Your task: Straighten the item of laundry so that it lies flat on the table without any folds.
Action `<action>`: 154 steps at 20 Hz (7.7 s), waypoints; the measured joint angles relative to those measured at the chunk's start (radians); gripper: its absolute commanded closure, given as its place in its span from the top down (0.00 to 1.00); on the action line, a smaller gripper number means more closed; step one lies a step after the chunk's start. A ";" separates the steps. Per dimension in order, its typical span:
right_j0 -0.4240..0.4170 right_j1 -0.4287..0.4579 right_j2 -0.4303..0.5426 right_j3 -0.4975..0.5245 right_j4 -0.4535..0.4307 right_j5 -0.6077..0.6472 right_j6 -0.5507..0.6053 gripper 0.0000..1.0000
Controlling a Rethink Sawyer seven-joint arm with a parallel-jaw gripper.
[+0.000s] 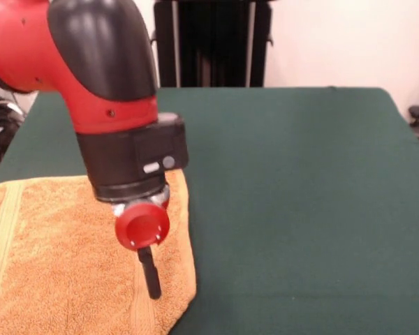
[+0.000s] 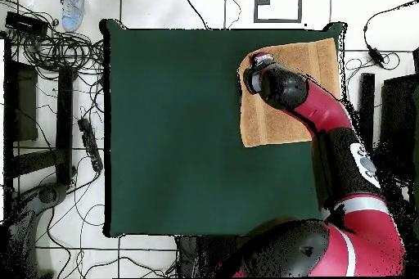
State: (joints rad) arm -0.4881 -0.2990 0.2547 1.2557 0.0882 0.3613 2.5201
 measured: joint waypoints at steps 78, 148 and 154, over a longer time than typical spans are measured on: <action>-0.085 -0.192 0.177 0.455 -0.049 -0.137 0.000 0.00; -0.239 -0.083 0.033 0.240 -0.403 0.019 0.000 0.00; -0.235 -0.083 0.033 0.249 -0.378 -0.009 0.000 0.00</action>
State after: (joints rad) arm -0.7226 -0.3816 0.2875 1.5051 -0.2894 0.3527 2.5201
